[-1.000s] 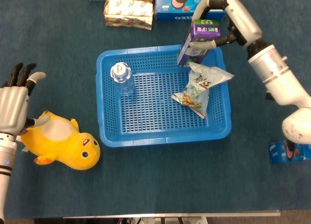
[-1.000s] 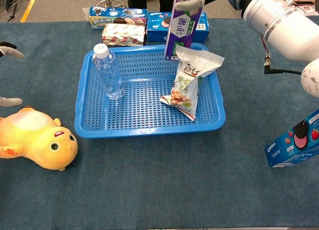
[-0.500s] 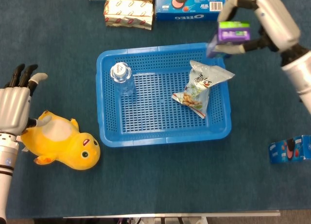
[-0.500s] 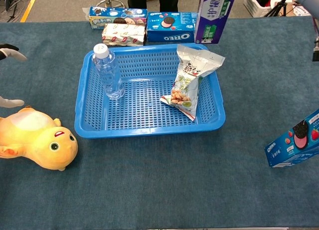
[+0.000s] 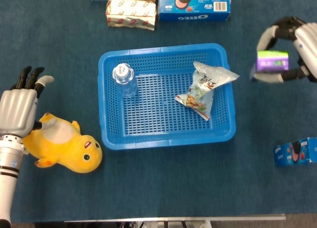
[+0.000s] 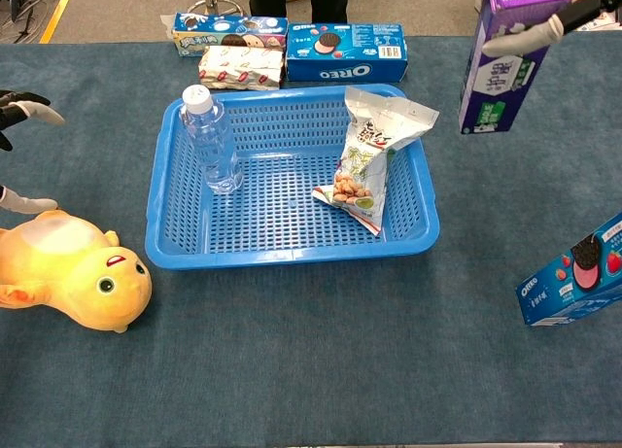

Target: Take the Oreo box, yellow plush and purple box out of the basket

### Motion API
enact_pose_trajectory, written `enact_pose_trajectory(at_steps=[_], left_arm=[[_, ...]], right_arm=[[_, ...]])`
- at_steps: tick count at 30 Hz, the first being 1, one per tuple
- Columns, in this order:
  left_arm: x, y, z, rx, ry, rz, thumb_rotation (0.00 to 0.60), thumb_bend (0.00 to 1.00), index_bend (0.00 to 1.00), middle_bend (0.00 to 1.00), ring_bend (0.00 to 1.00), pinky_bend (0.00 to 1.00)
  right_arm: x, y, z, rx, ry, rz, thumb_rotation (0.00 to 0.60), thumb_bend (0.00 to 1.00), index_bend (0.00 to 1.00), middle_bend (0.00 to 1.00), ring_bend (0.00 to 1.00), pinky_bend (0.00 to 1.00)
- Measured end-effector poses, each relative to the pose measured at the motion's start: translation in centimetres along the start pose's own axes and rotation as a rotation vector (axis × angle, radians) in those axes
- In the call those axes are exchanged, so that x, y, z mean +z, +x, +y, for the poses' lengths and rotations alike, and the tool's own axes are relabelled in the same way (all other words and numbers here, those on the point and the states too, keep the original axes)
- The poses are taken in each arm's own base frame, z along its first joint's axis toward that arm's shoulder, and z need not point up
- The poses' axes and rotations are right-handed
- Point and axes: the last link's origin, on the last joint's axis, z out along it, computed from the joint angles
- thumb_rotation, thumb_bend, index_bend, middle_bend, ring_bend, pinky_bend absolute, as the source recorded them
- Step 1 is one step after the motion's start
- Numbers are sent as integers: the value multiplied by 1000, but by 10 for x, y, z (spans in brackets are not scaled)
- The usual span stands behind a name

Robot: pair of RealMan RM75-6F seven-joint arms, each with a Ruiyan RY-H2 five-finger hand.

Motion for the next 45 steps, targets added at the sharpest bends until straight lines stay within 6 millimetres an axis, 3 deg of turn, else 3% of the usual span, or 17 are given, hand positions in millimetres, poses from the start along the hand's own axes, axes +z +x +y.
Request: enact_pose_trajectory(at_steps=[11,18,24,34,45], left_arm=[[0,-3,2,4,0,-8,600,0,223,116,43,331],[2,-4,4,9,-1,-12,600,0,223,116,43,331],[2,-5,2,10,7,-17,600,0,223,116,43,331],[2,-6,2,5,3,-19,600,0,223,116,43,331],[2,-7,2,5,5,-23,600,0,223,117,43,331]], right_arm=[[-62,-12,17,-15,-76,-12,600,58,709,685,522,304],[-82,-41,34,29,-72,49,600,55,709,684,522,306],[-87,-59,45,60,-56,72,600,3,693,636,511,306],[-78,-51,38,96,5,91,600,0,405,423,381,307],[-80,-47,40,99,-5,94,600,0,379,387,364,307]])
